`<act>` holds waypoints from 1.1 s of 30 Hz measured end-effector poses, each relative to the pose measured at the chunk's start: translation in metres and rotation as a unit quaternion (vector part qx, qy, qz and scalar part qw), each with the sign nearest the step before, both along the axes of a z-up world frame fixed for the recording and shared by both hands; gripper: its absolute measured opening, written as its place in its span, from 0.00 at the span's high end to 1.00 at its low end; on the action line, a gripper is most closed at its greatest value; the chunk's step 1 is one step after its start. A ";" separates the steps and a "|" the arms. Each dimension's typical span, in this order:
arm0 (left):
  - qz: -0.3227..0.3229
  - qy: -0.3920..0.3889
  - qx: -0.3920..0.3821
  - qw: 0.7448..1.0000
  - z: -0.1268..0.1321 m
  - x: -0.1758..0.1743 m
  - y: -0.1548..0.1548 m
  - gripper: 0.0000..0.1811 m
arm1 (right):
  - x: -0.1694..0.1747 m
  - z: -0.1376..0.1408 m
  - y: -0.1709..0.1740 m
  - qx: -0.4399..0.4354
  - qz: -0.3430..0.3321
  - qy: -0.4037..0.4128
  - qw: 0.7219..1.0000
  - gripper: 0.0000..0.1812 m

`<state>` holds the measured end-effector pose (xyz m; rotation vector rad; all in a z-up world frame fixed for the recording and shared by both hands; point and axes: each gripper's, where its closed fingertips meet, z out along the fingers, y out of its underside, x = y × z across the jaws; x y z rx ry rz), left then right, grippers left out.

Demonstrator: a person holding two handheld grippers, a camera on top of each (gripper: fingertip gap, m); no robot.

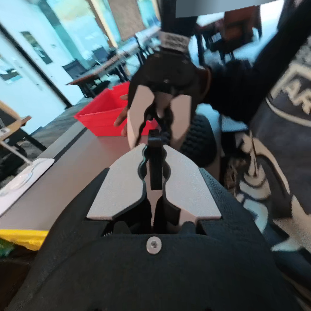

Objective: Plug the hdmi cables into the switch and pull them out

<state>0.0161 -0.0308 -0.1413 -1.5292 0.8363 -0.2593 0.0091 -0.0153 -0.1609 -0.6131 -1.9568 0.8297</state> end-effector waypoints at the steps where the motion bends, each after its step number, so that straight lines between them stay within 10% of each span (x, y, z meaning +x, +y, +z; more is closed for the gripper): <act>1: 0.017 -0.071 0.009 0.997 0.012 -0.009 0.005 0.93 | -0.004 0.020 0.010 0.019 -0.027 0.065 0.997 0.55; 4: 0.042 -0.337 0.029 0.940 0.046 -0.047 0.014 0.93 | 0.003 0.091 0.025 0.106 -0.105 0.288 0.946 0.36; 6: 0.045 -0.505 0.034 0.861 0.057 -0.075 0.016 0.93 | 0.026 0.129 0.010 0.198 -0.129 0.443 0.864 0.38; 8: 0.034 -0.619 0.026 0.784 0.056 -0.090 0.018 0.93 | 0.033 0.117 -0.024 0.306 -0.083 0.483 0.816 0.43; 12: 0.021 -0.708 0.000 0.706 0.049 -0.087 0.023 0.93 | -0.001 0.053 -0.034 0.389 -0.082 0.409 0.821 0.44; 19: 0.014 -0.755 -0.022 0.656 0.045 -0.085 0.028 0.93 | -0.026 0.049 -0.021 0.421 -0.100 0.408 0.804 0.60; 23: -0.011 -0.760 -0.043 0.649 0.044 -0.072 0.031 0.93 | -0.040 0.042 -0.013 0.481 -0.106 0.375 0.785 0.88; 25: -0.018 -0.728 -0.038 0.684 0.051 -0.067 0.028 0.92 | -0.035 0.044 -0.009 0.479 -0.108 0.373 0.787 0.89; 30: -0.022 -0.638 0.066 0.767 0.083 -0.095 0.002 0.84 | 0.005 0.016 -0.014 0.322 0.069 0.228 0.916 0.93; 33: 0.053 -0.552 0.173 0.814 0.104 -0.126 -0.021 0.84 | 0.033 -0.020 -0.015 0.289 0.154 0.109 0.939 0.92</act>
